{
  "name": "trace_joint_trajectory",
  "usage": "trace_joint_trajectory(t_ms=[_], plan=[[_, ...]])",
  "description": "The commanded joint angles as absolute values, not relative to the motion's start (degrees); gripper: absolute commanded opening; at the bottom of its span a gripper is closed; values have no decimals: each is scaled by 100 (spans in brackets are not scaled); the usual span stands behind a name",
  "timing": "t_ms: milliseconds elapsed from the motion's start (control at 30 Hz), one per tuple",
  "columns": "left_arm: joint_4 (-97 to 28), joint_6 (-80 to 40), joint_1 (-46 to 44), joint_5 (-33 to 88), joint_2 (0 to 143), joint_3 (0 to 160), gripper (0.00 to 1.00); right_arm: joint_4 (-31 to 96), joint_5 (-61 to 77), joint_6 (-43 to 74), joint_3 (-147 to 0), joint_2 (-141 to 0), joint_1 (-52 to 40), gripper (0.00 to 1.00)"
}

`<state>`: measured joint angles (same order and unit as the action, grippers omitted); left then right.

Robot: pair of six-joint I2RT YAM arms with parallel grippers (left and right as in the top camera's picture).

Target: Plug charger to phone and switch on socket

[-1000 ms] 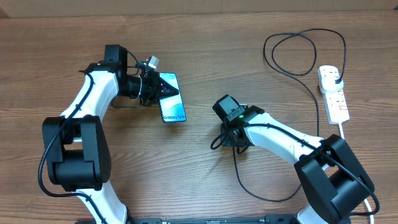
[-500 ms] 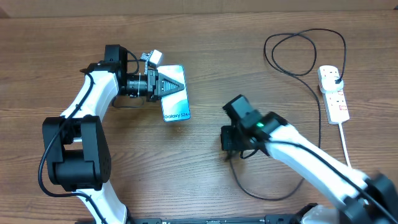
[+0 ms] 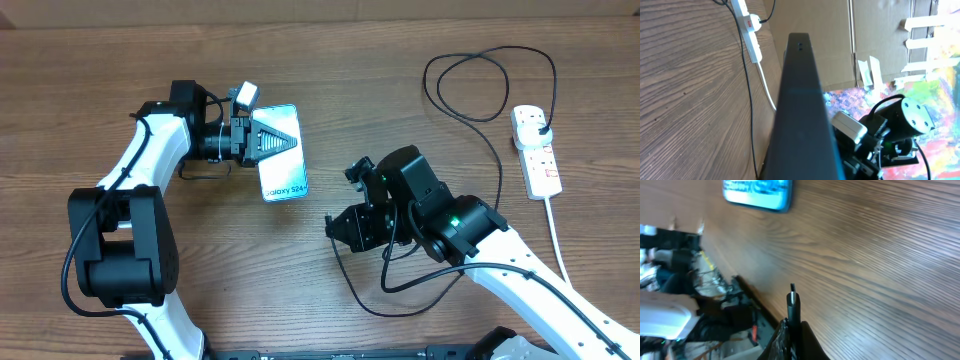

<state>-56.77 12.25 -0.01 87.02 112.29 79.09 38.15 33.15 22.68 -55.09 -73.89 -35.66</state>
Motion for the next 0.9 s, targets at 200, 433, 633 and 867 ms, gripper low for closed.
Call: trace_joint_trajectory(t_ms=[200, 433, 633, 867], plan=[[-5719, 1592, -40, 9050, 11174, 7889, 4, 3822, 3765, 2047, -5555, -7303, -3562, 4], [-5721, 1590, -40, 8938, 11174, 7889, 4, 3824, 3765, 2049, -5555, -7303, -3562, 4], [-5717, 1590, -40, 8938, 11174, 7889, 4, 3822, 3763, 2049, -5555, -7303, -3562, 4], [-5714, 1592, -40, 8934, 11174, 7889, 4, 3820, 3760, 2049, -5555, -7303, -3562, 4]])
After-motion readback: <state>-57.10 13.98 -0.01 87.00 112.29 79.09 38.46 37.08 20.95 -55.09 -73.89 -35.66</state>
